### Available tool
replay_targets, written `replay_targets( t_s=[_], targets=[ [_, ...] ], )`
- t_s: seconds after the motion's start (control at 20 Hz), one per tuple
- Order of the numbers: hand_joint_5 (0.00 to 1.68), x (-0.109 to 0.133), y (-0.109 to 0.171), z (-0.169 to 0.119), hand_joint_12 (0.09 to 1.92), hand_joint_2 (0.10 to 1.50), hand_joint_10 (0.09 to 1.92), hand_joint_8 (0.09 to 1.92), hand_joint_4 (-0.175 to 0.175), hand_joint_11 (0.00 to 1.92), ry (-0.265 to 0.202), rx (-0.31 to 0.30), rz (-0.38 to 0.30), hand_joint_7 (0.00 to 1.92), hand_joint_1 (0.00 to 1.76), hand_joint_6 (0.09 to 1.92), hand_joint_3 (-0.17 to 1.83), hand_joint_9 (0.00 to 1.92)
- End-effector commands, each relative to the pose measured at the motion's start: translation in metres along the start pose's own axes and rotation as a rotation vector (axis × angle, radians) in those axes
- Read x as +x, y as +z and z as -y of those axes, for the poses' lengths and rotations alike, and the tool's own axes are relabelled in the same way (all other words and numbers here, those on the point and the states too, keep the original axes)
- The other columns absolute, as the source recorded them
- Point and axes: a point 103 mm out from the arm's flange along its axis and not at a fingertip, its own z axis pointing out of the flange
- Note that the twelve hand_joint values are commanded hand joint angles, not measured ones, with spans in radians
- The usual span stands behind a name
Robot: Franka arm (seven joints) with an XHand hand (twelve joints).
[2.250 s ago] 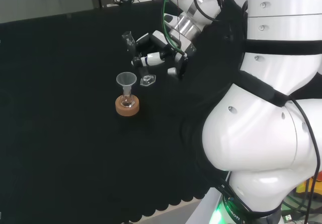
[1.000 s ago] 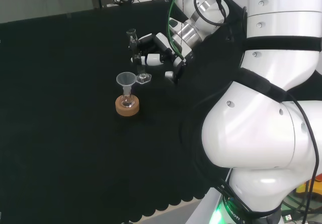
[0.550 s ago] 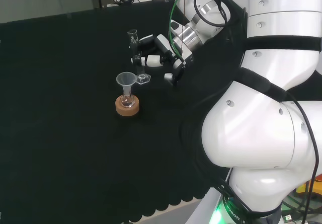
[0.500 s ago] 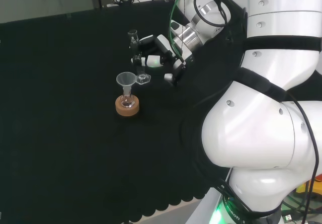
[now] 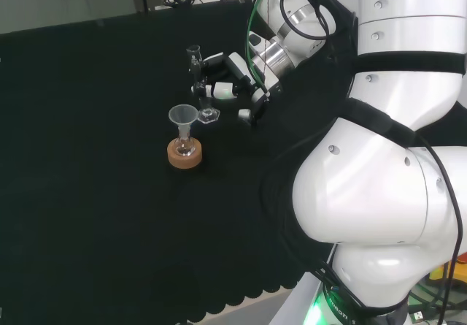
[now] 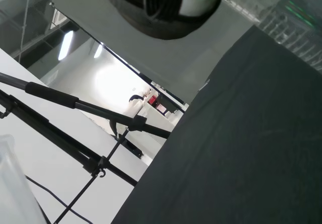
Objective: Put the graduated cylinder back on the table.
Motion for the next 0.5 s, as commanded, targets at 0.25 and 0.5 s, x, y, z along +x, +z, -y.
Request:
replay_targets(
  t_s=[0.25, 0.5],
  targets=[
    [1.49, -0.0064, 0.0037, 0.0027, 0.65, 1.02, 0.09, 0.09, -0.175, 1.26, -0.002, -0.027, -0.012, 1.55, 1.32, 0.09, -0.17, 1.59],
    [1.49, -0.0071, 0.0058, 0.0048, 0.65, 1.02, 0.09, 0.09, -0.175, 1.26, -0.002, -0.021, -0.012, 1.55, 1.32, 0.09, -0.16, 1.58]
  ],
)
